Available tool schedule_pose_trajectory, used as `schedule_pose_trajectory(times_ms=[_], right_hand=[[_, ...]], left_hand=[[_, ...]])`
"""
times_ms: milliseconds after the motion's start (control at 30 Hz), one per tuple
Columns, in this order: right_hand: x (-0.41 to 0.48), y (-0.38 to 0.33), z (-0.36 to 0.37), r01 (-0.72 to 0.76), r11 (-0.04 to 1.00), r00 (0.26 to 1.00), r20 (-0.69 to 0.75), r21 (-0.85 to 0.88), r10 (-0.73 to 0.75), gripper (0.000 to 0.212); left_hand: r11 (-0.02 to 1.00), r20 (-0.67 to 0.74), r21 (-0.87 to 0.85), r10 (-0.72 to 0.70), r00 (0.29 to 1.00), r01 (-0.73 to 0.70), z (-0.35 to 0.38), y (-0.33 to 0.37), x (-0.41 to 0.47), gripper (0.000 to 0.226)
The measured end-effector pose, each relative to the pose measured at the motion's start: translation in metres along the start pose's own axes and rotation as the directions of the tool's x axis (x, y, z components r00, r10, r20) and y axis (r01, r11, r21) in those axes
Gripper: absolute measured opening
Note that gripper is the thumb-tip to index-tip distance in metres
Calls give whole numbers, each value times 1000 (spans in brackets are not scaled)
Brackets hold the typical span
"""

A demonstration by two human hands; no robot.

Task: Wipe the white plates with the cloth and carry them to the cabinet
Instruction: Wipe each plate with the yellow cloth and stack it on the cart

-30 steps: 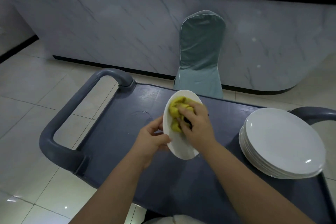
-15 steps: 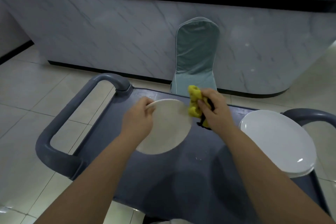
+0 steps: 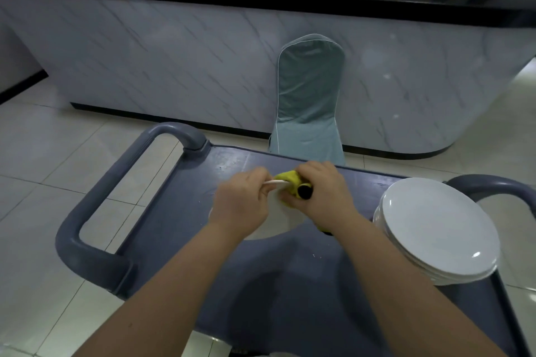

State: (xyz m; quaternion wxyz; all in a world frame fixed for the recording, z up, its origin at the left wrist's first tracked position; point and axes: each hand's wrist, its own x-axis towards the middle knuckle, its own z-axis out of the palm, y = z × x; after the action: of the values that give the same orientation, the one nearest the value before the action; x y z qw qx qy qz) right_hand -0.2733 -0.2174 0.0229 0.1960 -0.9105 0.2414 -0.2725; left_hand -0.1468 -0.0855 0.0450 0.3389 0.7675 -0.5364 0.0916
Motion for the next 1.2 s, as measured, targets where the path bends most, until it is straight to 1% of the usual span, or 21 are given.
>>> schedule_pose_trajectory(times_ms=[67, 133, 167, 200, 233, 300, 367, 433, 533, 567, 667, 733, 800, 867, 900, 967, 1000, 1033, 1067, 1133, 1200], right_hand=[[-1, 1, -3, 19, 999, 1000, 19, 39, -20, 40], [-6, 12, -11, -105, 991, 992, 80, 89, 98, 40], [-7, 15, -15, -155, 985, 984, 99, 72, 148, 40], [-7, 15, -15, -151, 989, 984, 97, 8, 150, 39], [-5, 10, -15, -101, 992, 992, 68, -80, 106, 37], [2, -10, -8, 50, 969, 998, -34, -241, -59, 35], [5, -27, -1, 140, 934, 982, -72, -328, -173, 36], [4, -25, -4, 121, 945, 988, -59, -304, -146, 38], [-2, -10, -14, -74, 966, 996, 32, -247, 84, 41], [-2, -11, -13, -63, 960, 997, 25, -273, 73, 41], [2, -30, -3, 99, 937, 991, -56, -335, -124, 37], [7, -35, -5, 120, 970, 988, -68, -213, -137, 35], [9, -23, -16, -52, 997, 998, -22, 50, 53, 33], [4, -8, -25, -279, 908, 960, 90, 312, 264, 29], [0, -2, -25, -357, 849, 934, 149, 390, 324, 25], [-6, 3, -20, -428, 820, 903, 210, 381, 374, 19], [-8, 3, -16, -431, 836, 901, 201, 339, 384, 18], [-9, 3, -14, -420, 860, 907, 173, 290, 384, 18], [-9, 2, -13, -394, 886, 919, 140, 243, 370, 20], [-5, -3, -14, -295, 948, 954, 84, 117, 287, 24], [4, -10, -22, -148, 989, 988, 46, 0, 148, 30]], left_hand=[[1000, -15, -8, 15, 1000, -15, -5, -7, 3, 12], [998, -51, -55, -22, 998, 20, -13, -15, 4, 12], [996, -62, -84, -38, 997, 32, -15, -17, 4, 12], [995, -63, -96, -33, 997, 27, -14, -17, 5, 11], [997, -57, -82, -7, 998, 2, -12, -14, 4, 12], [997, -33, -17, 81, 996, -81, -5, -7, 3, 17], [990, -33, -4, 142, 989, -142, -1, -9, 2, 23], [995, -60, -55, 76, 995, -79, -3, -18, 0, 24], [990, -95, -130, -73, 993, 61, -7, -28, -5, 10], [991, -85, -120, -62, 994, 51, -7, -25, -6, 9], [993, -36, -32, 115, 993, -116, -1, -17, -5, 13], [991, -49, -62, 115, 992, -118, -5, -21, -2, 11], [978, -139, -208, -44, 989, 14, -14, -30, 0, 7], [886, -207, -442, -253, 945, 141, -16, -35, -1, 13], [825, -197, -527, -354, 914, 206, -13, -37, -3, 16], [756, -81, -556, -462, 883, 345, -2, -42, -8, 13], [784, -22, -494, -443, 896, 376, 3, -45, -10, 6], [841, 20, -401, -389, 921, 363, 7, -47, -9, 8], [902, 43, -310, -302, 952, 301, 10, -47, -6, 17], [986, 59, -155, -49, 997, 57, 11, -35, 11, 26], [974, 52, -33, 227, 972, -225, 11, -16, 30, 29]])
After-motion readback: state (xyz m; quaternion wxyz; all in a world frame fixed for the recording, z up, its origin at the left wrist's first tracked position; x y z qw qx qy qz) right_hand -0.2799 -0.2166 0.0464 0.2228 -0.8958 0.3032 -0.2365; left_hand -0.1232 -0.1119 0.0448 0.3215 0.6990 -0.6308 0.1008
